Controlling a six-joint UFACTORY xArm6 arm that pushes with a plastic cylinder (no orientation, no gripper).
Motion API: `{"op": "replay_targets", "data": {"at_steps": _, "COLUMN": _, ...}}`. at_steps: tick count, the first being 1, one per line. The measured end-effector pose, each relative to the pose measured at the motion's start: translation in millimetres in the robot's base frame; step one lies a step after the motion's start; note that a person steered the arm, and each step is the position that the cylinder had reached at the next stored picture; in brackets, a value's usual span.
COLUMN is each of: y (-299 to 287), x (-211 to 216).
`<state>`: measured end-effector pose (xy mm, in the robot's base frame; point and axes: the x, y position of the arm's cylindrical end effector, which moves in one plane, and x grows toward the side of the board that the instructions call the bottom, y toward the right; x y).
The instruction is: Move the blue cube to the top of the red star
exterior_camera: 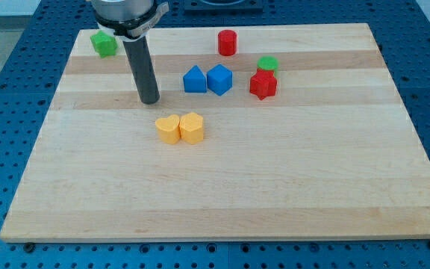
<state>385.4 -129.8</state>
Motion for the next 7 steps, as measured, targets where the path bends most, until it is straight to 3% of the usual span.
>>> {"op": "replay_targets", "data": {"at_steps": 1, "y": 0, "x": 0}}
{"op": "replay_targets", "data": {"at_steps": 2, "y": -25, "x": 48}}
{"op": "replay_targets", "data": {"at_steps": 3, "y": 3, "x": 80}}
{"op": "replay_targets", "data": {"at_steps": 5, "y": 79, "x": -8}}
{"op": "replay_targets", "data": {"at_steps": 6, "y": 101, "x": -37}}
{"op": "replay_targets", "data": {"at_steps": 7, "y": 118, "x": -40}}
